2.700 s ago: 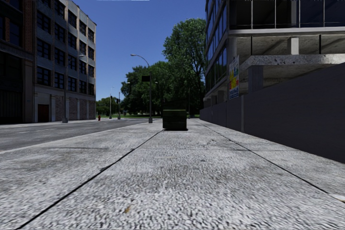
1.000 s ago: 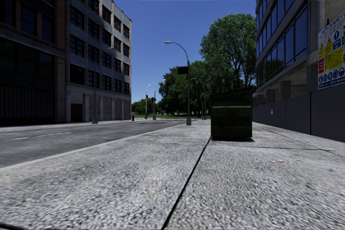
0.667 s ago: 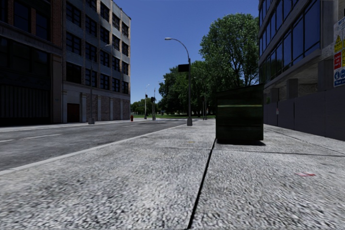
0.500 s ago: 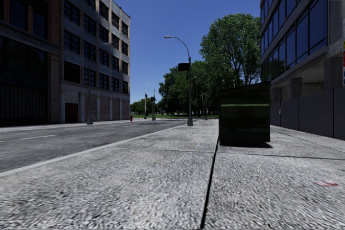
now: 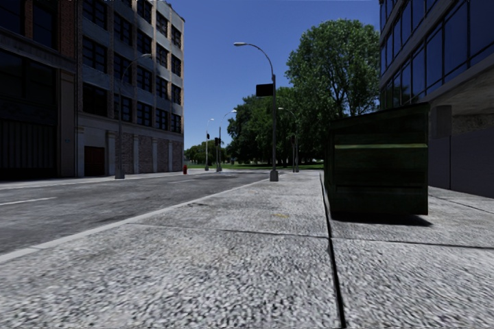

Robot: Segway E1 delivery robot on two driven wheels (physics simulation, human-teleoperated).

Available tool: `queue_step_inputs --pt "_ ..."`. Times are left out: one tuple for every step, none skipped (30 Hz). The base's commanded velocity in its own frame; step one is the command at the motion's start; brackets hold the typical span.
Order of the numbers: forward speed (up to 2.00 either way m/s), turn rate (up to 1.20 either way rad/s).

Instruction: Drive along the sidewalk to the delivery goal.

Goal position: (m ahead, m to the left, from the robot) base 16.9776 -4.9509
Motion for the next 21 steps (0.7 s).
queue_step_inputs --pt "2.0 0.0" --pt "2.0 0.0" --pt "2.0 0.0" --pt "2.0 0.0" --pt "2.0 0.0" --pt "2.0 0.0" --pt "2.0 0.0" --pt "2.0 0.0" --pt "2.0 0.0" --pt "2.0 -0.15" --pt "2.0 -0.27" --pt "2.0 -0.27" --pt "2.0 -0.33" --pt "2.0 -0.35" --pt "2.0 -0.35" --pt "2.0 -0.35" --pt "2.0 -0.35" --pt "2.0 -0.35" --pt "2.0 -0.35" --pt "2.0 -0.35" --pt "2.0 -0.35"
